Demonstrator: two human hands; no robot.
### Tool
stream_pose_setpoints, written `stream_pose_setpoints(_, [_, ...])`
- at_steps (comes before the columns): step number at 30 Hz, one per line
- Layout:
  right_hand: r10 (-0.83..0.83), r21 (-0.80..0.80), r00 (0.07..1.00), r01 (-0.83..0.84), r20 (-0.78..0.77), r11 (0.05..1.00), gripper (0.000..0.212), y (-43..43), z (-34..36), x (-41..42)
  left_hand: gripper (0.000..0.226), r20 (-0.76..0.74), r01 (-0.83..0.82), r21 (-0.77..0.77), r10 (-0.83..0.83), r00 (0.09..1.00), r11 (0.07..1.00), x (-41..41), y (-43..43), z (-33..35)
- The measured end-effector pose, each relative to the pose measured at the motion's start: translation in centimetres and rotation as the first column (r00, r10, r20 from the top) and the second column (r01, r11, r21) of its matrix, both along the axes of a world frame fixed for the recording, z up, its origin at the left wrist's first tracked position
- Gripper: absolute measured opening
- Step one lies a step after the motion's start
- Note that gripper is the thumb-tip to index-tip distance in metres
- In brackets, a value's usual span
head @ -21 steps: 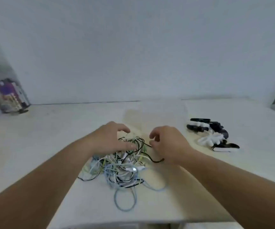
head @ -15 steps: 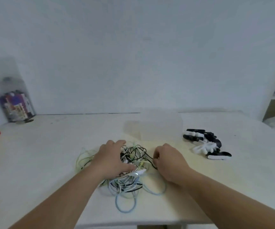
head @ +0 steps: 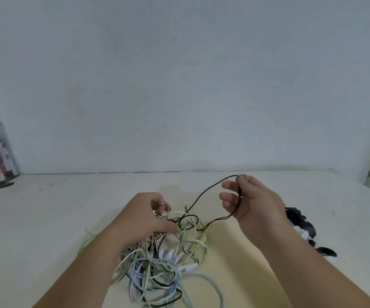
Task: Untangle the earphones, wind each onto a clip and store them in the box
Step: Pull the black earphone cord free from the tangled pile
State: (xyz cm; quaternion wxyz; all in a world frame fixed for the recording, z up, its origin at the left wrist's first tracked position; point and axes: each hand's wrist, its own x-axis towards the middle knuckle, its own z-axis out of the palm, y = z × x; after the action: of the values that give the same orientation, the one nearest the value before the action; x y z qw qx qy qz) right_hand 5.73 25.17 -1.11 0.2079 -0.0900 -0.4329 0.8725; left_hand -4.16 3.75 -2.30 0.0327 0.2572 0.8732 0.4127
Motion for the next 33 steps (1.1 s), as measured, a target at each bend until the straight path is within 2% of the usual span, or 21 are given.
stream_pose_setpoints(2, [0.072,-0.006,0.997,-0.072,-0.032,0.997,0.023,1.0,-0.1,0.6,0.029,0.059,0.026,0.000,-0.026,0.998,1.000,-0.2,-0.5,-0.1])
stream_pose_setpoints(5, [0.172,-0.040,0.980,-0.177,-0.104,0.983,0.025,2.3,0.2,1.3,0.051,0.037,-0.049,-0.006,0.049,0.998,0.999,-0.4,-1.2,-0.2])
stream_pose_setpoints(9, [0.167,-0.105,0.972,-0.186,-0.168,0.977,0.011,3.3,1.2,1.6,0.048,0.033,-0.224,0.158,0.222,0.975,0.962,-0.5,-1.8,0.4])
stream_pose_setpoints(12, [0.165,-0.022,0.977,-0.169,-0.132,0.985,0.004,3.4,1.1,1.8,0.041,0.040,-0.335,0.192,0.333,0.942,0.923,-1.0,-1.9,0.4])
stream_pose_setpoints(14, [0.158,0.035,0.983,-0.156,-0.090,0.987,0.013,3.3,0.9,2.0,0.028,0.055,-0.386,0.168,0.383,0.922,0.907,-1.1,-1.9,0.2])
stream_pose_setpoints(16, [0.094,0.230,0.995,-0.087,-0.019,0.969,0.015,3.5,0.6,2.1,0.018,0.092,-0.432,0.158,0.422,0.902,0.888,-1.2,-2.2,-0.1])
stream_pose_setpoints(17, [0.049,0.385,0.998,-0.055,0.026,0.921,0.017,3.6,0.4,2.2,0.017,0.115,-0.444,0.157,0.430,0.895,0.882,-1.1,-2.4,0.0])
stream_pose_setpoints(19, [-0.038,0.697,0.993,-0.050,0.110,0.715,0.023,3.6,-0.1,2.2,0.017,0.128,-0.446,0.123,0.431,0.893,0.887,-1.1,-2.8,-0.1])
stream_pose_setpoints(21, [-0.128,0.881,0.977,-0.090,0.168,0.464,0.022,3.5,-0.5,2.2,0.015,0.090,-0.425,0.071,0.419,0.904,0.902,-0.9,-3.0,-0.2])
stream_pose_setpoints(22, [-0.150,0.916,0.972,-0.114,0.184,0.384,0.022,3.3,-0.6,2.1,0.015,0.073,-0.413,0.051,0.409,0.910,0.909,-0.6,-3.1,-0.2])
stream_pose_setpoints(23, [-0.152,0.928,0.970,-0.128,0.192,0.350,0.021,3.1,-0.8,2.0,0.020,0.059,-0.397,0.029,0.395,0.917,0.917,-0.3,-3.1,-0.1])
stream_pose_setpoints(25, [-0.121,0.931,0.977,-0.127,0.178,0.342,0.017,2.4,-0.9,1.9,0.039,0.020,-0.362,-0.029,0.363,0.932,0.932,0.2,-3.2,0.2])
stream_pose_setpoints(27, [-0.070,0.937,0.982,-0.148,0.178,0.316,0.013,1.5,-0.9,1.9,0.052,-0.108,-0.388,-0.093,0.379,0.919,0.917,0.8,-3.0,0.6])
stream_pose_setpoints(31, [-0.035,0.952,0.968,-0.237,0.249,0.195,0.020,-0.2,-1.7,1.8,0.038,-0.492,-0.588,-0.165,0.450,0.745,0.792,2.8,-1.7,1.5])
stream_pose_setpoints(33, [-0.091,0.944,0.940,-0.324,0.329,0.067,0.040,-0.6,-2.3,1.6,0.032,-0.582,-0.637,-0.242,0.416,0.699,0.732,3.1,-1.2,1.4])
